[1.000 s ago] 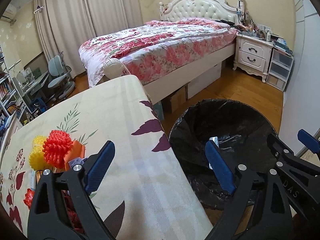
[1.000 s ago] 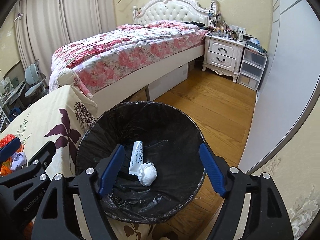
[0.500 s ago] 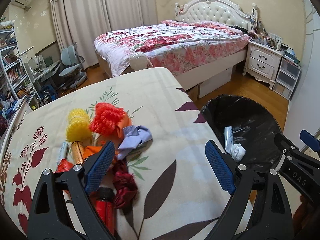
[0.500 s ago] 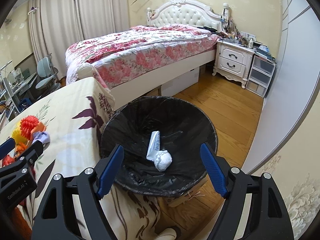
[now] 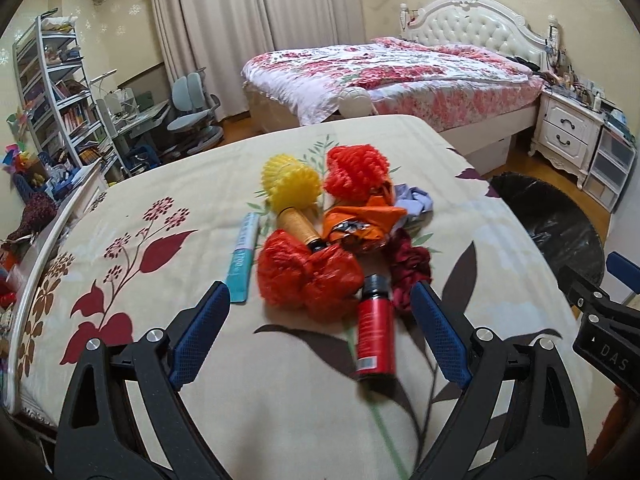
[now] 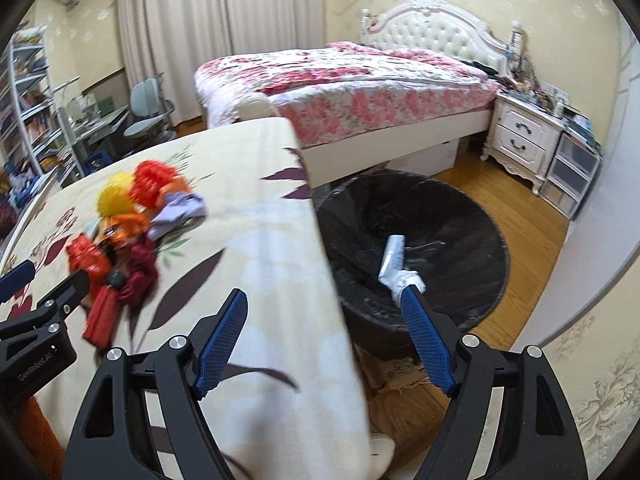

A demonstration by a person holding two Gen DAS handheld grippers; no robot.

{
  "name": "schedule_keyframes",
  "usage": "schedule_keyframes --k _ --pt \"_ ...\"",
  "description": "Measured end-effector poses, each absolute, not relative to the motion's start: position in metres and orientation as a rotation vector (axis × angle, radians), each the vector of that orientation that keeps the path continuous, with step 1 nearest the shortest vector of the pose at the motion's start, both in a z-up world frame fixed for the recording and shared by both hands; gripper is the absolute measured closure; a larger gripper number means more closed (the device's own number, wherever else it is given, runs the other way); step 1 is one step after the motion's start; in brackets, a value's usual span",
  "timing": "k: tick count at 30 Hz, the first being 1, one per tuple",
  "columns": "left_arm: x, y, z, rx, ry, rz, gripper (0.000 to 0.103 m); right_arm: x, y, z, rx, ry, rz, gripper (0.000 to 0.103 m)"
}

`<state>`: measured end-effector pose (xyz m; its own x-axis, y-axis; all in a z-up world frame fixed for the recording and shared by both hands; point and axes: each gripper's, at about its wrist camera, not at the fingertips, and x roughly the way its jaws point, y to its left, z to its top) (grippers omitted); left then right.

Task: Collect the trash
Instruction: 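Move the right tool back to the bed and grasp the red spray can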

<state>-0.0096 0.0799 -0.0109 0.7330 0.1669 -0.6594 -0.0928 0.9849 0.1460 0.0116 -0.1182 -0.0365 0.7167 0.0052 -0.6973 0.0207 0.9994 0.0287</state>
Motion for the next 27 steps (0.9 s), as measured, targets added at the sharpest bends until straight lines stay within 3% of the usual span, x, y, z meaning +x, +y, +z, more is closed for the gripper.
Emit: schedule_keyframes --k 13,20,27 --pt "-0.035 0.153 -0.023 0.064 0.752 0.266 0.014 0.007 -0.042 -0.033 -0.043 0.777 0.168 0.027" --pt "-0.043 0.181 -0.024 0.043 0.745 0.310 0.014 0.008 -0.006 -0.037 -0.065 0.818 0.248 0.050" --pt "-0.047 0.202 -0.028 0.005 0.752 0.338 0.014 0.008 0.021 -0.040 -0.101 0.835 0.296 0.053"
